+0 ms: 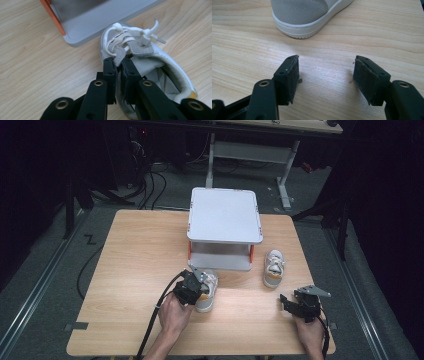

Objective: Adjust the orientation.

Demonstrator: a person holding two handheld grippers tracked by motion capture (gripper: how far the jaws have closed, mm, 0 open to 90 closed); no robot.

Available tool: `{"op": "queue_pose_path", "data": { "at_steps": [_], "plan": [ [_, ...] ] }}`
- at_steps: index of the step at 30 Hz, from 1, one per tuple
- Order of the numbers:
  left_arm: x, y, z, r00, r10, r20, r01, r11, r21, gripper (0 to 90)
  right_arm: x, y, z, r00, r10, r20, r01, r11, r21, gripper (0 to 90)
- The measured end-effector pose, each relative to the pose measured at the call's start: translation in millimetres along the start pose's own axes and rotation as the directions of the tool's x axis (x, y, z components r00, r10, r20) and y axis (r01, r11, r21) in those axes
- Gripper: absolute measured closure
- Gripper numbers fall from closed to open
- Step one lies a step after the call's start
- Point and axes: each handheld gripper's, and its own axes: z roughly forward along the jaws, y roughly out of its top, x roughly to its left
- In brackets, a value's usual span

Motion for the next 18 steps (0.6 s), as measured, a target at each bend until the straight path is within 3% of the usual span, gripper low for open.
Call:
{"op": "queue_pose_path", "data": {
  "at_steps": [4,5,12,18],
  "plan": [
    [-3.5,-0.2,1.0,0.9999,0.011,0.007,-0.011,0.9999,-0.008,80.1,0.0,0.0,0.0,1.0,0.0,0.0,0.0,1.0,0.0,37.3],
    [-4.6,-1.1,1.1,0.9994,0.002,0.034,-0.002,0.9999,-0.016,79.2,0.0,0.0,0.0,1.0,0.0,0.0,0.0,1.0,0.0,37.3],
    [-1.8,-4.1,2.0,0.9944,-0.036,0.1,0.039,0.9988,-0.029,75.0,0.0,0.1,0.2,1.0,0.001,0.001,-0.001,1.0,0.0,37.3],
    [3.2,-6.8,3.0,0.9886,-0.066,0.135,0.071,0.9971,-0.028,62.8,0.0,0.1,0.2,1.0,0.001,0.002,-0.001,1.0,0.0,37.3]
  ]
}}
